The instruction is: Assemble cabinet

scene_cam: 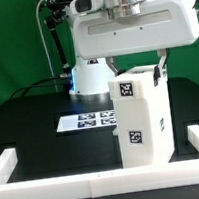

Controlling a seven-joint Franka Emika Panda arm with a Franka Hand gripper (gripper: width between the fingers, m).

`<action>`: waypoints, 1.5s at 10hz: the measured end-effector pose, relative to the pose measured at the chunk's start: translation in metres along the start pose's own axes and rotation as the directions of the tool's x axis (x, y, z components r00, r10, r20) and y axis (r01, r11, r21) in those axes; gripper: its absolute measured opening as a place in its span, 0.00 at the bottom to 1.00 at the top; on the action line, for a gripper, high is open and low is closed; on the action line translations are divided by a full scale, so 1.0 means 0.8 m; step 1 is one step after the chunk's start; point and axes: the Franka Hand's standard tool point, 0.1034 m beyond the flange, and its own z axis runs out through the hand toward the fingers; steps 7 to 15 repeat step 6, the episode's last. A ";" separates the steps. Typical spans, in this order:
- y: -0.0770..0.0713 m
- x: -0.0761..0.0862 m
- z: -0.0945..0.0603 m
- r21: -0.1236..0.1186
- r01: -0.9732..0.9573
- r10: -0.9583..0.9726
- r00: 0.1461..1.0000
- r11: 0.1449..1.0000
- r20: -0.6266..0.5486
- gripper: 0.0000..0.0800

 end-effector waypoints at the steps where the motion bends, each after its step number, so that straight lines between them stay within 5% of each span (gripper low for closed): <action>1: 0.001 0.000 0.000 0.000 0.003 -0.003 1.000 1.000 0.000 0.78; 2: -0.001 0.000 -0.003 0.001 0.006 -0.006 1.000 1.000 -0.001 0.78; 3: -0.002 -0.003 -0.010 0.003 0.008 -0.008 1.000 1.000 0.003 0.96; 5: -0.004 -0.008 -0.029 0.007 0.012 -0.012 1.000 1.000 0.014 0.99; 15: -0.005 -0.011 -0.039 0.007 0.013 -0.013 1.000 1.000 0.022 0.99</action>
Offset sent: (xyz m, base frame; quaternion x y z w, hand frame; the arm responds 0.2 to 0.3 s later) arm -0.0156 0.0051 0.0303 -0.0056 -0.0258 -0.0013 0.9997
